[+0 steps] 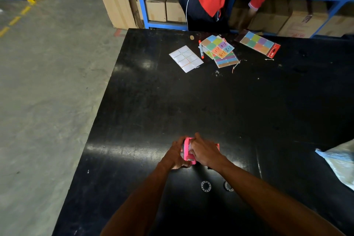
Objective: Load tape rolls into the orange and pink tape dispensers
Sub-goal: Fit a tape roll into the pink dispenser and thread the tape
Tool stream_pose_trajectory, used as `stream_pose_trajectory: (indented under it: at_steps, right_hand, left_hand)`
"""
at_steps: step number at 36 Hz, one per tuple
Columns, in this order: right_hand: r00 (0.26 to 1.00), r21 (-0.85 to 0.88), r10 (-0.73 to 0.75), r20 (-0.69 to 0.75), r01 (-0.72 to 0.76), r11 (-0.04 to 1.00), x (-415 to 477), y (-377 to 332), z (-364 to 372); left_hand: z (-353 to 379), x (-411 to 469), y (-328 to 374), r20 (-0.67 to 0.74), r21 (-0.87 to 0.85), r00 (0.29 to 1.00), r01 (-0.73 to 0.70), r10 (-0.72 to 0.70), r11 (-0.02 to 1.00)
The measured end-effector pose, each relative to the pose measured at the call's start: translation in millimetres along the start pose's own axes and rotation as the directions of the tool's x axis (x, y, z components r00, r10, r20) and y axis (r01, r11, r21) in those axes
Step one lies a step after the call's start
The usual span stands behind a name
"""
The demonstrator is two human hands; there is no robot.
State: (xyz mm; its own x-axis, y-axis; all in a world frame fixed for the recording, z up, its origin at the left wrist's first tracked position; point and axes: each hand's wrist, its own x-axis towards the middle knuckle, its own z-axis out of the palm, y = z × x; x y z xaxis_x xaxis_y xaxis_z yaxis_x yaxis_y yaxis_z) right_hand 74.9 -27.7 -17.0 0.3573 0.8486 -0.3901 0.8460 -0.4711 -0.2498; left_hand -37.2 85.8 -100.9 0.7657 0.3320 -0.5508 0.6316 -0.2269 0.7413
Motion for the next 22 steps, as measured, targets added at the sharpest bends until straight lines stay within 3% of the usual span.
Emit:
stream_pose_trajectory:
  at_steps: [11, 22]
  right_hand:
    - [0.994, 0.092, -0.065, -0.093, 0.073, 0.993, -8.1, 7.2, -1.5]
    - [0.999, 0.077, -0.028, -0.046, 0.032, 0.996, -5.1, -5.5, -10.9]
  left_hand:
    - [-2.8, -8.7, 7.5, -0.011, 0.032, 1.000, -0.018, 0.019, 0.999]
    - [-3.9, -13.2, 12.5, -0.011, 0.051, 1.000, -0.010, 0.010, 0.999]
